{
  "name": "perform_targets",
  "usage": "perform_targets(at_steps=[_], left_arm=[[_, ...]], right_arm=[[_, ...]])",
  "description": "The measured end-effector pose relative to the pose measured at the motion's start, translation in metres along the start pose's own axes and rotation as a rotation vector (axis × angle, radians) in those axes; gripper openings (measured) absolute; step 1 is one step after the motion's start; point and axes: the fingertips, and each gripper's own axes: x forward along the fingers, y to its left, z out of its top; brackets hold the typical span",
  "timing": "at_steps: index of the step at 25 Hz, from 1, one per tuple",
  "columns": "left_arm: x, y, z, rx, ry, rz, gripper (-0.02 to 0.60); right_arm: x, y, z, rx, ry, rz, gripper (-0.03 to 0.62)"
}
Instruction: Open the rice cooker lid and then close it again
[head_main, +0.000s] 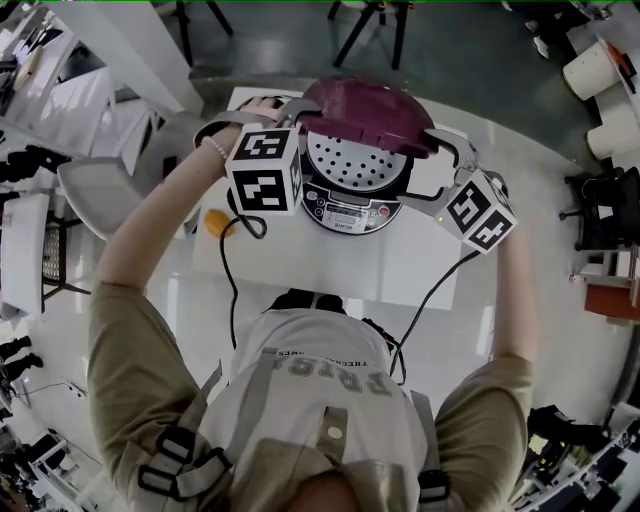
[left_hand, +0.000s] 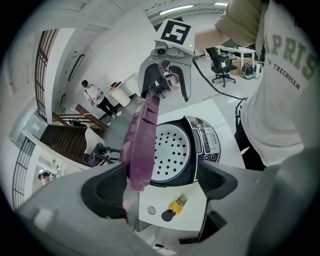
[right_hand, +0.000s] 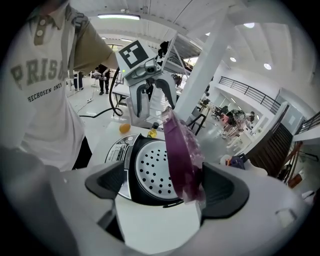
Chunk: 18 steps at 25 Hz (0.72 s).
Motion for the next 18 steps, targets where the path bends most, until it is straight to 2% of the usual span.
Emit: perform_targets(at_steps=[7, 18], left_arm=[[0.006, -0.017, -0.004, 0.001, 0.004, -0.04, 0.488], [0.014, -0.045, -0.011, 0.009, 0.03, -0.129, 0.499]], right_arm=[[0.006, 0.012, -0.008, 0.001, 0.031, 0.031, 0.468], [0.014, 0.039, -0.023, 0.001, 0.078, 0.103, 0.483]])
